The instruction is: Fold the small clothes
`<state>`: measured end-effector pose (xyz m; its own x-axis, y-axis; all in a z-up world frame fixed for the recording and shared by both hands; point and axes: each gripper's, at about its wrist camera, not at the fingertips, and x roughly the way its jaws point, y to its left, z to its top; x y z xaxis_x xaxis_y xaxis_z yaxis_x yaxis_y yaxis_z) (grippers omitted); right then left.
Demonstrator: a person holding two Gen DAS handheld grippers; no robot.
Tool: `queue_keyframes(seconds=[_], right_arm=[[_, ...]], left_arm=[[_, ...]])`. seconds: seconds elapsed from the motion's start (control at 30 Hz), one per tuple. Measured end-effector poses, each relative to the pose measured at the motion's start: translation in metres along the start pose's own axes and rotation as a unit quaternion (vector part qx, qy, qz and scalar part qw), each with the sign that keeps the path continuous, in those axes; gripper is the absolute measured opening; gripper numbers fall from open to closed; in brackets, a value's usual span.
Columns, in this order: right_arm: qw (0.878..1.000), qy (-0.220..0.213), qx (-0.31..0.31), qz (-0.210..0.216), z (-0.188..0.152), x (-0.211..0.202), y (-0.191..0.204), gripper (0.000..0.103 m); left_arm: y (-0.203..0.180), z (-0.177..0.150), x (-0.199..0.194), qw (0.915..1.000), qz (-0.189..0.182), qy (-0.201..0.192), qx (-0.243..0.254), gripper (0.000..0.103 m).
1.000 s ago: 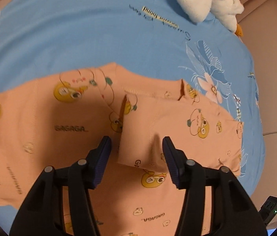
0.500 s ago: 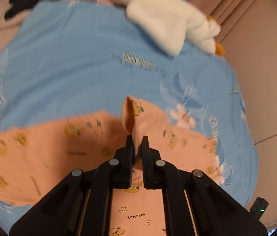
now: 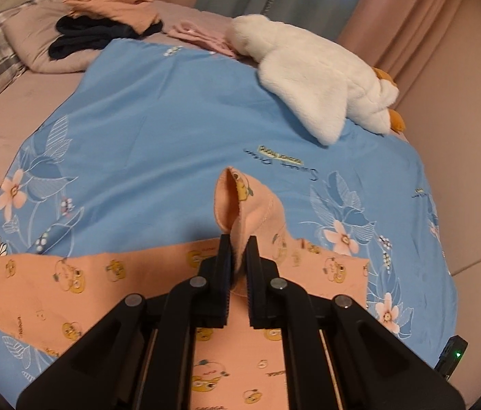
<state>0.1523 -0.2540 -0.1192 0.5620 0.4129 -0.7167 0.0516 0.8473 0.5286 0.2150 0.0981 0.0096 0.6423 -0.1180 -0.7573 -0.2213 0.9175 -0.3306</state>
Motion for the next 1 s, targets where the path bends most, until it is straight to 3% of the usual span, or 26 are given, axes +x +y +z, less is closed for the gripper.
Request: queue_keyframes(seconds=[0.17, 0.3, 0.43, 0.47, 0.73, 1.0], right_arm=[[1.0, 0.009, -0.016, 0.002, 0.006, 0.015, 0.014, 0.062], [0.999, 0.027, -0.032, -0.008, 0.008, 0.031, 0.022, 0.047], [0.997, 0.041, -0.057, -0.032, 0.006, 0.045, 0.028, 0.024], [0.997, 0.038, -0.062, -0.039, 0.006, 0.045, 0.029, 0.022], [0.995, 0.04, -0.073, -0.049, 0.004, 0.048, 0.031, 0.021], [0.995, 0.045, -0.076, -0.054, 0.005, 0.049, 0.032, 0.021]], left_arm=[[0.021, -0.008, -0.001, 0.9999, 0.008, 0.007, -0.012, 0.006], [0.032, -0.017, 0.007, 0.9995, 0.012, 0.019, -0.02, 0.006], [0.042, -0.028, 0.019, 0.9988, 0.024, 0.035, -0.022, 0.007], [0.045, -0.031, 0.022, 0.9986, 0.029, 0.038, -0.02, 0.007], [0.062, -0.05, 0.043, 0.9962, 0.062, 0.059, -0.013, 0.007], [0.075, -0.058, 0.055, 0.9947, 0.067, 0.077, -0.017, 0.008]])
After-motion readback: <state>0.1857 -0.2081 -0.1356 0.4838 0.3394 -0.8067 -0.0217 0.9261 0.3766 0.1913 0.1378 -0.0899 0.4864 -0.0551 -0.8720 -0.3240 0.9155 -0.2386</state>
